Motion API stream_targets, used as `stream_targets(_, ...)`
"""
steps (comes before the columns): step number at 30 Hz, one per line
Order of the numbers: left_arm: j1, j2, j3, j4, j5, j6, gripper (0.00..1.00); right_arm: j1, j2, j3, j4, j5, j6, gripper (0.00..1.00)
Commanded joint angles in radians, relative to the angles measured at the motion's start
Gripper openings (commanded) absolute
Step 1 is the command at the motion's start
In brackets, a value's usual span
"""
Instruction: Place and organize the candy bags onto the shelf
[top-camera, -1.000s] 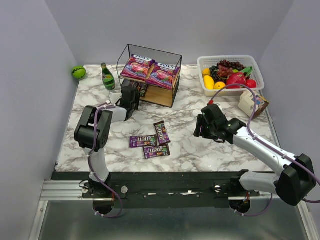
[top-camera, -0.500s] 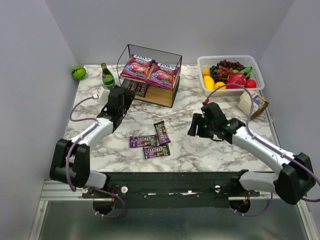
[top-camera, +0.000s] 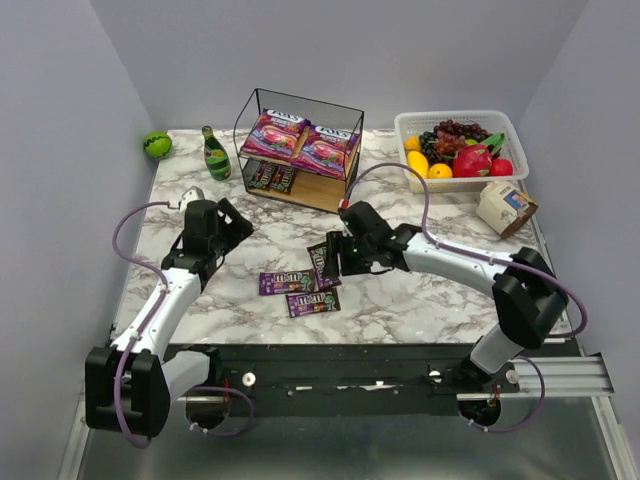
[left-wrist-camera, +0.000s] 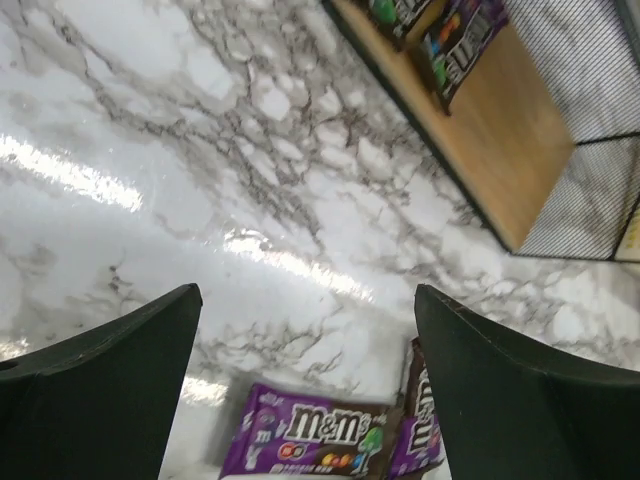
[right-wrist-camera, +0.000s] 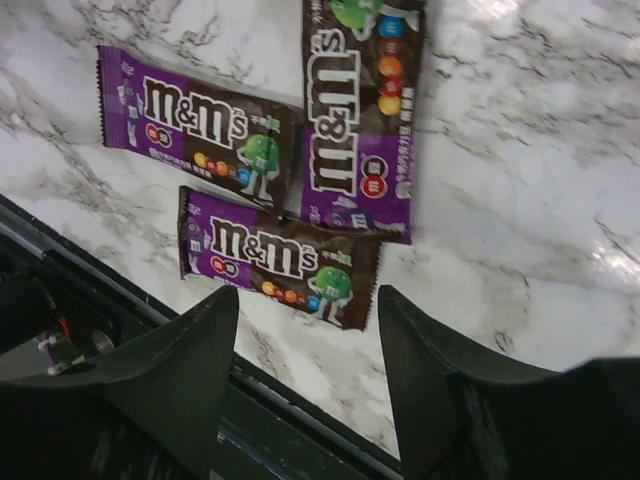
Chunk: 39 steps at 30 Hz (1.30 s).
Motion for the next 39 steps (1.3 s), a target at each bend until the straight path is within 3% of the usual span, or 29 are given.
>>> stream_targets(1, 0.019, -0.007, -0.008, -0.164, 0.18, 0.143, 0.85, 0.016, 0.104, 0.092, 0.067, -0.079, 0.03, 0.63)
stream_targets(6, 0.027, 0.06, -0.031, -0.175, 0.393, 0.15, 0.66, 0.014, 0.202, 0.146, 0.13, -0.191, 0.078, 0.52)
stream_targets(10, 0.027, 0.132, -0.028, -0.195, 0.472, 0.16, 0.57, 0.014, 0.259, 0.184, 0.138, -0.226, 0.095, 0.42)
stream_targets(15, 0.027, 0.172, -0.012, -0.256, 0.45, 0.199, 0.54, 0.017, 0.293, 0.186, 0.164, -0.278, 0.098, 0.33)
stream_targets(22, 0.027, 0.241, -0.041, -0.253, 0.469, 0.209, 0.54, 0.014, 0.356, 0.167, 0.161, -0.305, 0.107, 0.29)
stream_targets(32, 0.028, 0.278, -0.061, -0.221, 0.522, 0.224, 0.53, 0.016, 0.417, 0.172, 0.107, -0.185, 0.112, 0.26)
stream_targets(39, 0.037, 0.292, -0.083, -0.149, 0.57, 0.189, 0.44, 0.014, 0.434, 0.181, 0.066, -0.13, 0.089, 0.26)
